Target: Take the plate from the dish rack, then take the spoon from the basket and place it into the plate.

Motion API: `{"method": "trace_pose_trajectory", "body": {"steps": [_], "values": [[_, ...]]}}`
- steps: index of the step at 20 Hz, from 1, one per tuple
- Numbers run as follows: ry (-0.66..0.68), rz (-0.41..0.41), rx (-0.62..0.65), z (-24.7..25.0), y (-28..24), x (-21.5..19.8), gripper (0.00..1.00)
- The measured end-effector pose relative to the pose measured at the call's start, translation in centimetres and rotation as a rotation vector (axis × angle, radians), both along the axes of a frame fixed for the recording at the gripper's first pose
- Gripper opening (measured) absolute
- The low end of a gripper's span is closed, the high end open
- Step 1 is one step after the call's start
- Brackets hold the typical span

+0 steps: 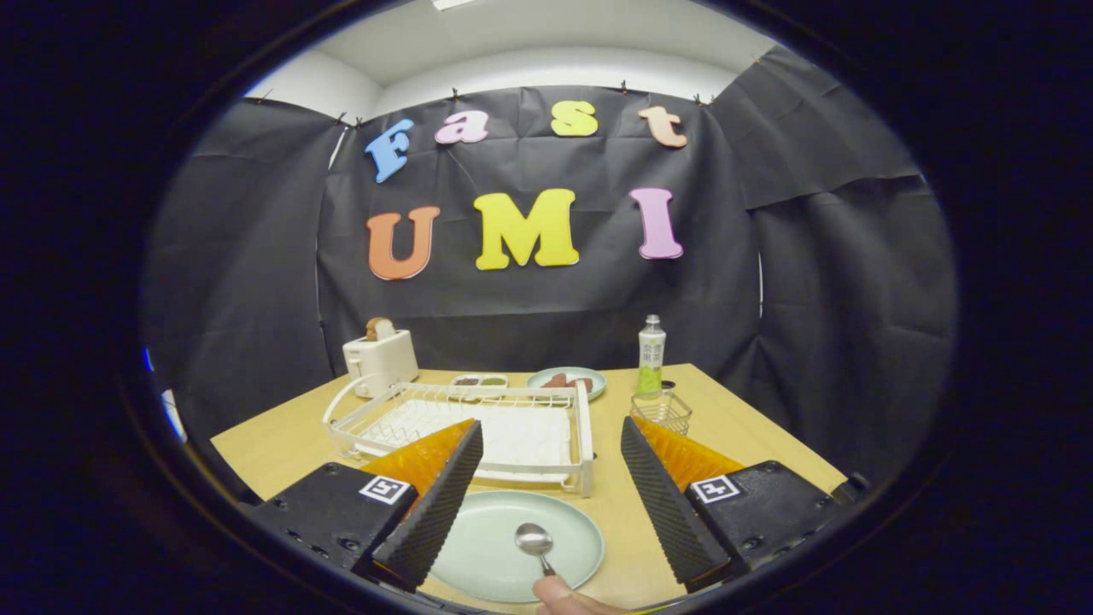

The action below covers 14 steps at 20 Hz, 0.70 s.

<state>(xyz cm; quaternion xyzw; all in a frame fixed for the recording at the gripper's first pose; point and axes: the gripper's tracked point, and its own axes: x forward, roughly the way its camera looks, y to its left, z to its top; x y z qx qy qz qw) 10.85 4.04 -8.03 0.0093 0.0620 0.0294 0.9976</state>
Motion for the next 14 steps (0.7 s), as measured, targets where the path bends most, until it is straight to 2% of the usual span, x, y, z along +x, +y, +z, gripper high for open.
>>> {"method": "trace_pose_trajectory", "body": {"steps": [7,10,14], "values": [[-0.061,0.008,0.022,3.0,0.2,-7.6,1.00],[-0.102,-0.015,0.049,4.7,-0.1,-10.0,1.00],[-0.095,-0.022,0.000,5.4,0.1,-12.4,1.00]]}}
